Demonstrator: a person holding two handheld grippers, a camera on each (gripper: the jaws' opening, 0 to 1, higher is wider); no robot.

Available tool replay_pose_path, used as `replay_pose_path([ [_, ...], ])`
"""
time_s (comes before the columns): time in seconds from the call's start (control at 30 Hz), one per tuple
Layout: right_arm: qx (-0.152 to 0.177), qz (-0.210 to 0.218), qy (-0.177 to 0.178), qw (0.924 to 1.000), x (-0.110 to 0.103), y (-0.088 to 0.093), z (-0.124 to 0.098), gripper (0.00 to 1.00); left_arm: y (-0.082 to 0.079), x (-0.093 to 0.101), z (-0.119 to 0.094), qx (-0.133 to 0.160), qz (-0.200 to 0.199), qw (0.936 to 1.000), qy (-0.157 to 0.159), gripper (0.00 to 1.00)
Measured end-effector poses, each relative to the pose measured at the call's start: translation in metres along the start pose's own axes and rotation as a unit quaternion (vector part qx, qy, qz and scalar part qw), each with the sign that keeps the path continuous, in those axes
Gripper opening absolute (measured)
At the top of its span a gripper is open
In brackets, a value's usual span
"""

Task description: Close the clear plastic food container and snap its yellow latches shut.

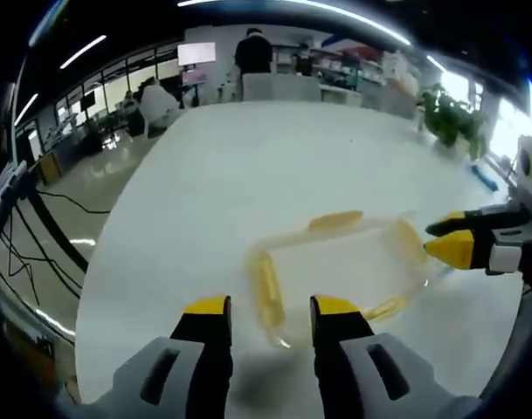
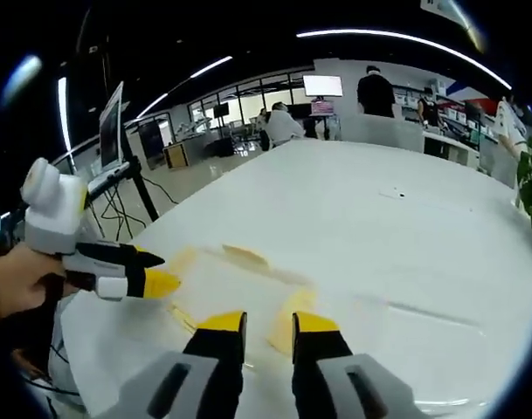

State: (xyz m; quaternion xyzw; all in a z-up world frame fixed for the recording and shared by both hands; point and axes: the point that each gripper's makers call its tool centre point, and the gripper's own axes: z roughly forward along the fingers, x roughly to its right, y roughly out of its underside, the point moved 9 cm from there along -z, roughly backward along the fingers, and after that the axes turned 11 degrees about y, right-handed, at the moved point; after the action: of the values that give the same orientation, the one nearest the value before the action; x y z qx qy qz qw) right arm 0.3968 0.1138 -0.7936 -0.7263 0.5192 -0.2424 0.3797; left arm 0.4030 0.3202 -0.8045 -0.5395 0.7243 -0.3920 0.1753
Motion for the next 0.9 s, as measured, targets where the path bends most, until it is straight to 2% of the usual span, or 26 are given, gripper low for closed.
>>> replay_pose_path([
  [0.3,-0.016,-0.009,0.001,0.9998,0.0003,0.0028,0.0051,0.14,-0.0037,0.0006,0.0043,0.008,-0.006,0.9999,0.007,0.24],
  [0.47,-0.022,-0.026,0.008,0.9994,0.0031,0.0062,0.0064,0.10,-0.0041,0.0043,0.0066,0.013,-0.009,0.9998,0.011,0.13],
  [0.57,-0.027,-0.027,0.013,0.9992,0.0047,0.0103,0.0078,0.04,-0.0049,0.0054,0.0079,0.016,-0.010,0.9998,0.002,0.10],
  [0.67,-0.022,-0.039,0.014,0.9989,0.0039,0.0100,0.0071,0.04,-0.0056,0.0022,0.0065,0.014,-0.007,0.9997,-0.018,0.02],
  [0.9,-0.022,-0.043,0.004,0.9988,0.0020,0.0107,0.0047,0.04,-0.0043,0.0013,0.0042,0.002,0.005,0.9999,-0.013,0.02],
])
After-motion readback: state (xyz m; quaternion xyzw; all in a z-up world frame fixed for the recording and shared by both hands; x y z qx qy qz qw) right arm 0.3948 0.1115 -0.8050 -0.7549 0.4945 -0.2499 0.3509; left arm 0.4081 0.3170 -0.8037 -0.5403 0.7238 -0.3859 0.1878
